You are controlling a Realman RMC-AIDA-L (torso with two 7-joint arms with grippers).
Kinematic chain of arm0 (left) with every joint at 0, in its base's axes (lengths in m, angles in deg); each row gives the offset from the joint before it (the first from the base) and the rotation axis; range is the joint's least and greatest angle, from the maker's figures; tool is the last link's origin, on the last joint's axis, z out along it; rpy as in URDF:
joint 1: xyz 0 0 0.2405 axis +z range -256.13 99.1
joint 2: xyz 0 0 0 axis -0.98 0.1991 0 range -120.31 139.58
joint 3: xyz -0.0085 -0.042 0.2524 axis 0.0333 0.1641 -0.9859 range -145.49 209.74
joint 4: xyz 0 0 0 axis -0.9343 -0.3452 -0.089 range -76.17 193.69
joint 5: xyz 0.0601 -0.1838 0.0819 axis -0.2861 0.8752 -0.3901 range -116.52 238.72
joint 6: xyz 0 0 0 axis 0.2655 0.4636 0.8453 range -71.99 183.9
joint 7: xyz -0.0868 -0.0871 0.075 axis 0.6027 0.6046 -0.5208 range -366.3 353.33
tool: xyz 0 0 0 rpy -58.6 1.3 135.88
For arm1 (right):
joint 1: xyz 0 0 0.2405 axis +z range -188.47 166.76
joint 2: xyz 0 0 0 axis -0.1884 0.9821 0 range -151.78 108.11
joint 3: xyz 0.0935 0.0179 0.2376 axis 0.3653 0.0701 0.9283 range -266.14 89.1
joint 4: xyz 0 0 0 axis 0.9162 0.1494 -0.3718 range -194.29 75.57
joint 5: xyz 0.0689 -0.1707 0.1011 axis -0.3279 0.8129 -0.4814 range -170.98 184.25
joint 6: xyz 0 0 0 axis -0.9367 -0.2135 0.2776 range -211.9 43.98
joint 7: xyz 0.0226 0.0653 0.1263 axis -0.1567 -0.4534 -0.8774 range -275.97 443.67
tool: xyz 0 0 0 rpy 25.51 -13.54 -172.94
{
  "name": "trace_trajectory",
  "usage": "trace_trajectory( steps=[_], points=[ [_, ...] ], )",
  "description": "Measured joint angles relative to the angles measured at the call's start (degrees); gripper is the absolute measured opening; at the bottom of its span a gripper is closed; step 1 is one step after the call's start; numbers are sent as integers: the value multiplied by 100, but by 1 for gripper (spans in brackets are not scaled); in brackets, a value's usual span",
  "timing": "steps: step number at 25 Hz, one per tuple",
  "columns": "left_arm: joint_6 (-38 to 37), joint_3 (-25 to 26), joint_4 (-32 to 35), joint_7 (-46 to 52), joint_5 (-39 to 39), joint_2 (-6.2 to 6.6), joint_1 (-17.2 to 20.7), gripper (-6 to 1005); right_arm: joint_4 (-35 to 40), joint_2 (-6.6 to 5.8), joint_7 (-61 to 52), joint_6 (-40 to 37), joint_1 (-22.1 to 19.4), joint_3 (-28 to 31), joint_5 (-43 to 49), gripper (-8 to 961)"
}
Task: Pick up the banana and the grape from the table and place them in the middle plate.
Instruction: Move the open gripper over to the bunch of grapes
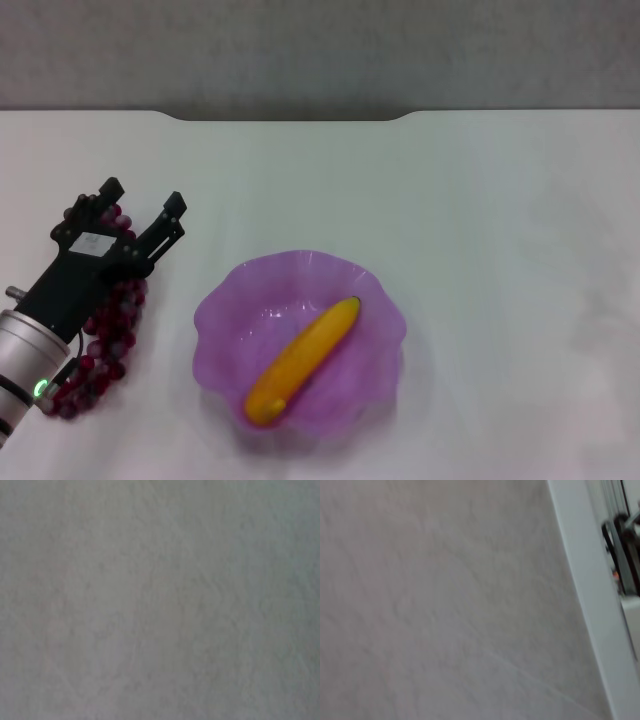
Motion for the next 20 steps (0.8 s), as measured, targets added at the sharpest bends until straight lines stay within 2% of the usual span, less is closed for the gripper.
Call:
trace_trajectory(
  steps=[4, 10, 13, 20],
  points=[
    [47, 13, 9, -1, 20, 11, 0, 885, 369, -6, 457, -314, -216, 79, -469, 0],
    [117, 17, 10, 5, 17, 14, -12, 885, 1541, -28, 1835, -1017, -506, 742, -1106, 0],
    [153, 17, 9, 8, 20, 14, -15, 884, 2253, -36, 2723, -1290, -667, 1158, -1164, 0],
    [197, 17, 9, 9, 24, 13, -18, 884, 3294, -50, 3826, -1323, -889, 1429, -1167, 0]
  ],
)
